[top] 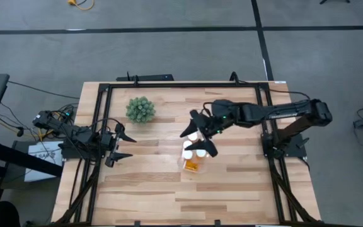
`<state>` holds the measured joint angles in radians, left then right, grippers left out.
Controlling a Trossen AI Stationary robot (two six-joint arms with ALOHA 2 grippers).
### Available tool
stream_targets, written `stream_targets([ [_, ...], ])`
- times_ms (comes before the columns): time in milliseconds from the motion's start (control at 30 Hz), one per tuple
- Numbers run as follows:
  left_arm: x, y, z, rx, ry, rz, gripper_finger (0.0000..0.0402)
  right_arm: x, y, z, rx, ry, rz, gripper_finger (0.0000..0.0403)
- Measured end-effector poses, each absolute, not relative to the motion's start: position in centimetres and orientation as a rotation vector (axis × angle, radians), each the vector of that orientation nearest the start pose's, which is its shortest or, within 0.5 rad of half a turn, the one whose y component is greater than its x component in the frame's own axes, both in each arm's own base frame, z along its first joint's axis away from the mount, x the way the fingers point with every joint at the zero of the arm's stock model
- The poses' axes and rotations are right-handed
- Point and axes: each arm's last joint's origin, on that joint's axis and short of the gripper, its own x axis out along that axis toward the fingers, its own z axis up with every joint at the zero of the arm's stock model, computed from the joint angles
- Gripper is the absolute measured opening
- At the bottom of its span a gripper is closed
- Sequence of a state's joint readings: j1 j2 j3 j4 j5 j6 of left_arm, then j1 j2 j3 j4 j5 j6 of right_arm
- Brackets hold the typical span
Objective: Pick and place pill bottles into a basket
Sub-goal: Return to Home Position
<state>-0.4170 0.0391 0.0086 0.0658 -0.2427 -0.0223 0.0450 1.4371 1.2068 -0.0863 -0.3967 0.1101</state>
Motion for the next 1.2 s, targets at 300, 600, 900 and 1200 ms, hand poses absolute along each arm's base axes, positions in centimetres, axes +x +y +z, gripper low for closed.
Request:
stream_targets([
  [300, 9.3, -3.4, 17.0, -0.034, -0.031, -0.175, 0.0277, 28.2, 4.0, 36.7, 0.023, 0.276, 0.611, 0.027],
  [600, 9.3, -3.4, 17.0, -0.034, -0.031, -0.175, 0.0277, 22.1, 3.5, 34.8, 0.033, 0.059, 0.689, 0.027],
  [900, 9.3, -3.4, 17.0, -0.034, -0.032, -0.175, 0.0277, 16.7, 2.9, 32.0, 0.115, -0.03, 0.679, 0.027],
  [1200, 9.3, -3.4, 17.0, -0.034, -0.031, -0.175, 0.0277, 14.4, 2.7, 29.6, 0.176, -0.074, 0.657, 0.027],
])
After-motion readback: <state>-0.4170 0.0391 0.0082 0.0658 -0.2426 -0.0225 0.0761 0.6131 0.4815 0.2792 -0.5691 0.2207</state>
